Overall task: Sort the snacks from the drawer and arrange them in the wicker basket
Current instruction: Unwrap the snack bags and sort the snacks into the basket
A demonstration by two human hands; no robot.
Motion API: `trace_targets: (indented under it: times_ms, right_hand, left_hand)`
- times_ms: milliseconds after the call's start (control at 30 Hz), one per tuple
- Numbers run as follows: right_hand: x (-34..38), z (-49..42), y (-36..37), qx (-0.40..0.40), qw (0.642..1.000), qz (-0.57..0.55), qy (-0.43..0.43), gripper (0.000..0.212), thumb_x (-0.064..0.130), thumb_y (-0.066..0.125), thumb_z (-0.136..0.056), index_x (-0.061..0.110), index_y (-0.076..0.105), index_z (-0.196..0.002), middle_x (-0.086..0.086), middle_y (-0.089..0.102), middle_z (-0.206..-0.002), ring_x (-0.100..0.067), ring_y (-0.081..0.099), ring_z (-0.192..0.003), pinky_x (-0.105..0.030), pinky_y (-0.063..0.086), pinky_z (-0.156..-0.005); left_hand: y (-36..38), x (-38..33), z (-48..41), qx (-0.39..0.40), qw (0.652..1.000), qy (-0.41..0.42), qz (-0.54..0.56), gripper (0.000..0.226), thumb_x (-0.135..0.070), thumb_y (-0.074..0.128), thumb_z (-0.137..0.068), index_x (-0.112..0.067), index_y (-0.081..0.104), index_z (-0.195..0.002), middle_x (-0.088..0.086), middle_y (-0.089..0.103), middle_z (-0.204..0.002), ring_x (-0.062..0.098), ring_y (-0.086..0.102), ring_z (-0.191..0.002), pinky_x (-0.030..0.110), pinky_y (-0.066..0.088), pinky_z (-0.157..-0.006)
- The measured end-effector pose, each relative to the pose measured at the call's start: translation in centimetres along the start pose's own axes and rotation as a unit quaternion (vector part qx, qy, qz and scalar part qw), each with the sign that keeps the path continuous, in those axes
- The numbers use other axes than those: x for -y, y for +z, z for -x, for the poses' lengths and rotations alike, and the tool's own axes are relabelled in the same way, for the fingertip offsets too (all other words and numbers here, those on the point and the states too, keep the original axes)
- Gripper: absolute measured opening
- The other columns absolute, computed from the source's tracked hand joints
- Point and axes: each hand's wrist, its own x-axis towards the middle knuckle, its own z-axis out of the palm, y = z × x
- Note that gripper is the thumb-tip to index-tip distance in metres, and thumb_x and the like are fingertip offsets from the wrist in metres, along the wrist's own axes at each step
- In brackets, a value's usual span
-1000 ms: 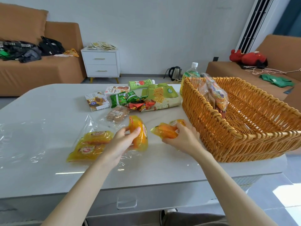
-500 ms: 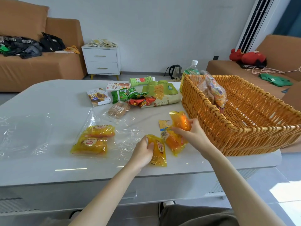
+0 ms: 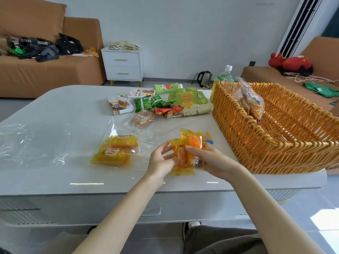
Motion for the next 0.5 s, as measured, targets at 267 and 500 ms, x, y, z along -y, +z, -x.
trace_targets:
  times_ms: [267,500]
  right_hand:
    - [2.0,0.3,-0.7,-0.029,0.992,-0.123,-0.002,0.058,0.033,0.073,-0.082,0.024,0.047,-0.133,-0.006,0.069,-0.102,-0.023,0.07,-0.083,-0.043,0.058,-0.071]
    - [2.5,-0.3,-1.9,-0.016,0.99,-0.125,0.066,0.037,0.044,0.071,-0.08,0.02,0.066,-0.108,-0.005,0.071,-0.088,-0.022,0.067,-0.081,-0.041,0.054,-0.081]
  left_hand:
    - [-2.8,-2.7,0.5,-0.029,0.97,0.201,-0.136,0.048,-0.007,0.055,-0.094,-0.018,0.043,-0.14,-0.003,0.055,-0.133,0.01,0.061,-0.107,0.021,0.051,-0.087]
    - [-6.2,-1.4,-0.6,-0.16,0.734,0.202,-0.628,0.106,-0.067,0.063,-0.072,-0.022,0.011,-0.152,0.009,0.02,-0.153,0.032,0.017,-0.138,0.04,0.02,-0.111]
